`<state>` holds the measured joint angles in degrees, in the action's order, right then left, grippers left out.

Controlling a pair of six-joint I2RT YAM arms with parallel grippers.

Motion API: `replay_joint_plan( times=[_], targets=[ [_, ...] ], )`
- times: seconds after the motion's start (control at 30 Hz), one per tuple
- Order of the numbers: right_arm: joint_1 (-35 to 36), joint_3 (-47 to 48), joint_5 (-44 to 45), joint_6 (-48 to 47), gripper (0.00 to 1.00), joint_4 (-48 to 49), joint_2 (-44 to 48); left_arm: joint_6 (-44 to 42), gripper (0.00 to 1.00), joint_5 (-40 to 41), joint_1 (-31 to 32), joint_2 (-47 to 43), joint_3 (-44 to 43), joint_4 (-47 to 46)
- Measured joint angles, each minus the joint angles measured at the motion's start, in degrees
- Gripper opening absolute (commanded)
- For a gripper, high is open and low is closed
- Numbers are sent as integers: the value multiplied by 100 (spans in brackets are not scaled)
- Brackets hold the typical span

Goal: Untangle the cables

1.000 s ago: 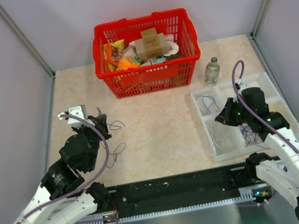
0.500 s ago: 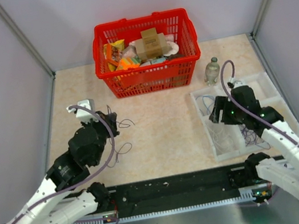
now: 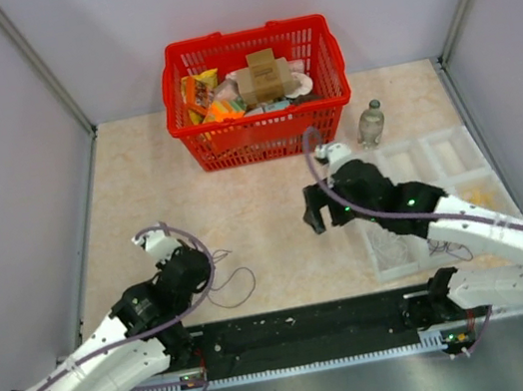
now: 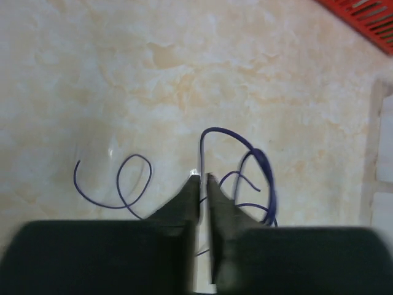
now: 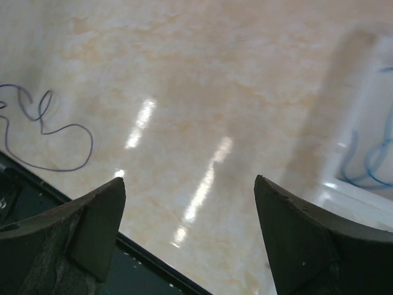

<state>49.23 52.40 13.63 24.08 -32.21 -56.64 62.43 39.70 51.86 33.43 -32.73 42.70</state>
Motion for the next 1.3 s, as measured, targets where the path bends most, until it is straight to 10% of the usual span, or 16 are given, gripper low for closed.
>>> replay_joint_plan(
  times=[0.13, 0.6, 1.3],
  targets=[
    [540, -105, -994, -173, 89, 1316, -1198, 330, 92, -315, 0, -605, 400, 175],
    [1482, 798, -2299, -603, 89, 3672, -4148, -614, 81, -50, 0, -2328, -758, 584],
    [748, 833, -2400, -376, 89, 3591, -4664, -2170, 83, -157, 0, -2785, -1543, 404]
  ],
)
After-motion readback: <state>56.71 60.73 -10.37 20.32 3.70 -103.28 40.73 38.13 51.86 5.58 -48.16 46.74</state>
